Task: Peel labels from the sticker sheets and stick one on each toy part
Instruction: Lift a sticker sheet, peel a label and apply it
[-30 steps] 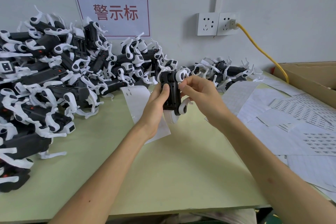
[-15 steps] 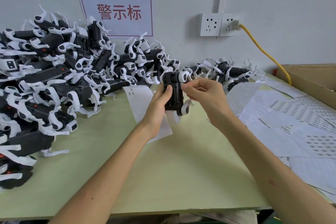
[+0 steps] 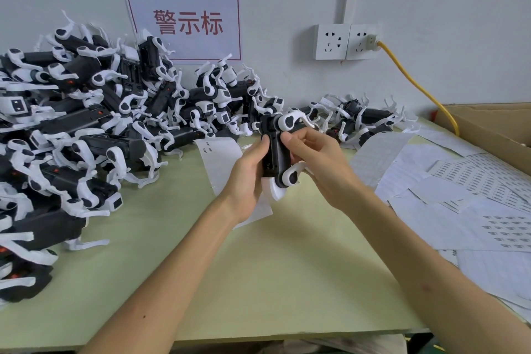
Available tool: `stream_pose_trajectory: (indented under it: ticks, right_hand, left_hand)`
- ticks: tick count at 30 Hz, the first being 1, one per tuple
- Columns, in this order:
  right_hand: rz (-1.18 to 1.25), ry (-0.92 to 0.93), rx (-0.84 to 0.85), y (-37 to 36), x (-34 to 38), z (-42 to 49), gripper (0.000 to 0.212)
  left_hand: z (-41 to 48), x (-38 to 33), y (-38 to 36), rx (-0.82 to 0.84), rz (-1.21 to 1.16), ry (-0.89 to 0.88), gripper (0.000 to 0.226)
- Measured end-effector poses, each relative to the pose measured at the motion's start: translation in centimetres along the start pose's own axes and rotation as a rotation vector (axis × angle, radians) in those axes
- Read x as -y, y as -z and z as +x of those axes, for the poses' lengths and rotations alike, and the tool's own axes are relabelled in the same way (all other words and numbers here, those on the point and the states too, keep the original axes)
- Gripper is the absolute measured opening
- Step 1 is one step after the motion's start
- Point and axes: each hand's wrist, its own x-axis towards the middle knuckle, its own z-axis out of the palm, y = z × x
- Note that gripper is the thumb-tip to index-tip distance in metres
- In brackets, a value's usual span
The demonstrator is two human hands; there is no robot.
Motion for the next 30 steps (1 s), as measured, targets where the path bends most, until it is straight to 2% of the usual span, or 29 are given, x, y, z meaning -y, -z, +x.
stream_pose_trajectory:
  ticks: [9, 16, 22, 30]
  right_hand:
    - [0.039, 0.028, 0.163, -0.14, 0.01, -0.03, 0.029]
    - [0.155, 0.019, 0.189, 0.29, 0.21, -0.05, 0.020]
    - [-0.016, 0.109, 0.075, -0.04, -0.17, -0.09, 0.029]
    - [0.054, 0.062, 0.154, 0.12, -0.05, -0.05, 0.030]
  left_hand:
    - [0.20, 0.07, 0.74, 0.028, -0.124, 0.033, 0.048]
    - [0.54, 0.09, 0.81, 0.050, -0.205, 0.000, 0.043]
    - [-0.01, -0.20, 0.48, 0.060, -0.135, 0.057, 0.047]
    - [0.09, -0.28, 0.66, 0.037, -0.120, 0.056, 0.051]
